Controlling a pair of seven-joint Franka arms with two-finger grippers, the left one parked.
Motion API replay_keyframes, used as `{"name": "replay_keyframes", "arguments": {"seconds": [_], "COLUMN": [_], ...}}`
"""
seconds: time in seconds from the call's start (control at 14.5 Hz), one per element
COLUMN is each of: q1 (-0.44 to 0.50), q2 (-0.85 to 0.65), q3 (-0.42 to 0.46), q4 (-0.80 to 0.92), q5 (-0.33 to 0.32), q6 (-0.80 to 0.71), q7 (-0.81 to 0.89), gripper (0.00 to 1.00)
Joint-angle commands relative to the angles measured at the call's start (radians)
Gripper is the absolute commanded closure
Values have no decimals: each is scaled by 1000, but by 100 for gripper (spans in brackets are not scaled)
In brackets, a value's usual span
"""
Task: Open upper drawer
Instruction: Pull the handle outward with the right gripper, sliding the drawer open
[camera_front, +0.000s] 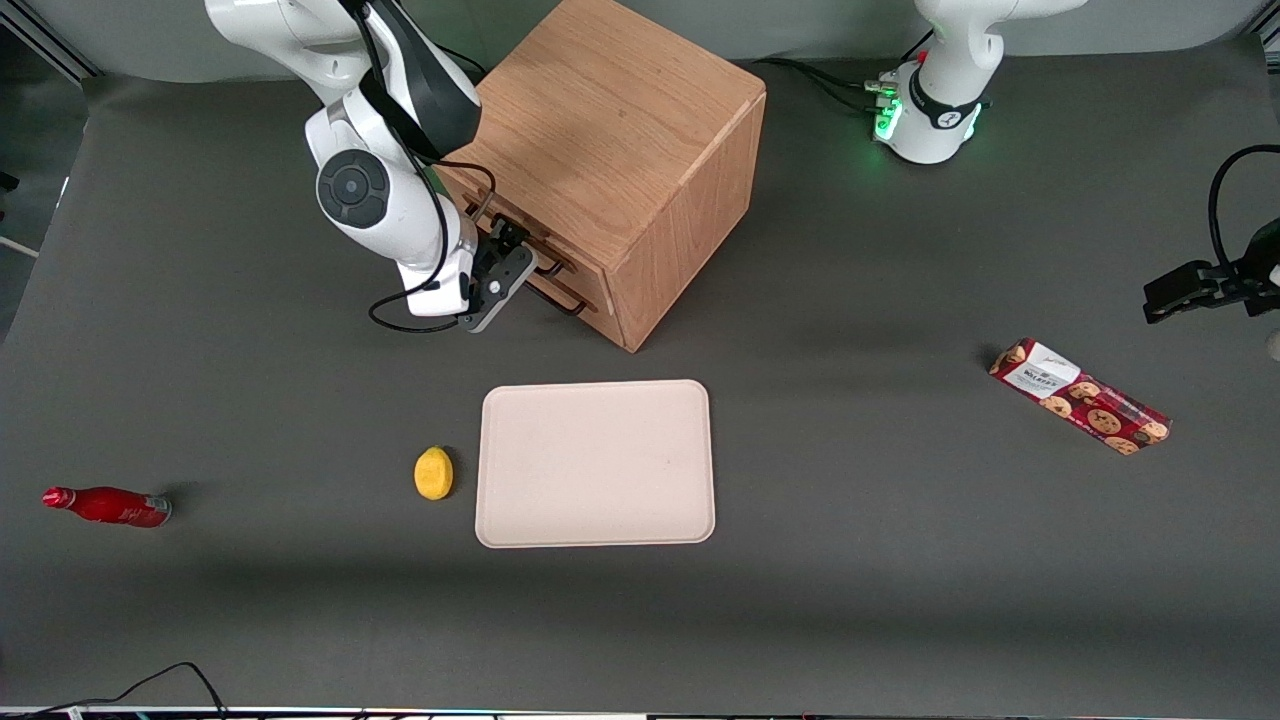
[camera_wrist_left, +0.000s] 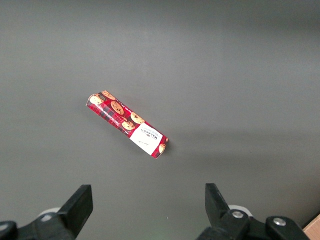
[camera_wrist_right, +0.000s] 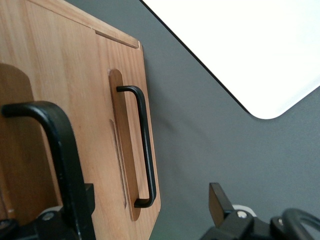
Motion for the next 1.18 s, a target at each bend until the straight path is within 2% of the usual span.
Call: {"name": "replay_keyframes", "arguments": {"seconds": [0.0, 0.21, 0.76, 1.11], "q1": [-8, -12, -26, -26], "q2": [-5, -5, -2, 1], "q3": [-10, -15, -45, -76], "q4": [-9, -9, -3, -2], "q5": [11, -20, -47, -96], "q6": [20, 20, 49, 70], "q7": [-28, -27, -19, -18], "gripper": [0, 0, 0, 0]}}
